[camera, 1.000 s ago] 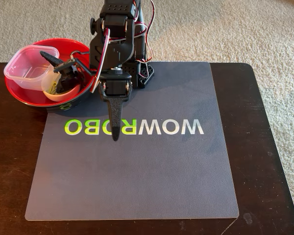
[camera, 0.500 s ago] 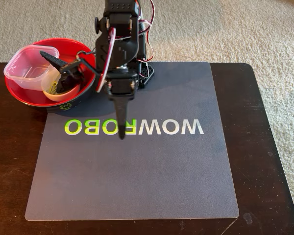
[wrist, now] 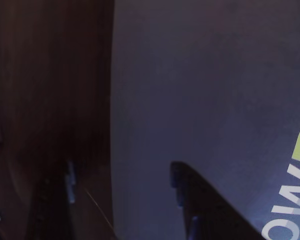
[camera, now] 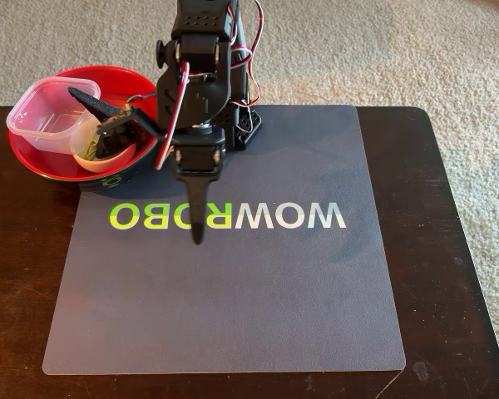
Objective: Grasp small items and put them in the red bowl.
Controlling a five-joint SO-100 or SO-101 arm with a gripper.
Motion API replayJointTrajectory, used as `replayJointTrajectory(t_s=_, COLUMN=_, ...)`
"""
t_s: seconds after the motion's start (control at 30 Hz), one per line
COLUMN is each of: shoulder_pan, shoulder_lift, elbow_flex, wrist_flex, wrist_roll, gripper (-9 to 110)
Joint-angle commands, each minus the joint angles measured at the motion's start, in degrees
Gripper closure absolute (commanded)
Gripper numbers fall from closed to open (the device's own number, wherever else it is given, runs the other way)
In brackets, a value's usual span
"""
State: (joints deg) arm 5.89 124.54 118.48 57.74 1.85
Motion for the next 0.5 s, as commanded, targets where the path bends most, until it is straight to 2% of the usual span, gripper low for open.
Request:
replayJointTrajectory(t_s=0.0, shoulder_pan=0.70, shoulder_lift=-1.41, elbow_flex=-1.49, wrist_flex=-0.53, wrist_roll=-0.79, gripper=78)
replayJointTrajectory(t_s=0.47, shoulder_pan=0.00, shoulder_lift=-0.18, elbow_flex=-0.88, wrist_flex=-0.70, wrist_roll=-0.88, gripper=78)
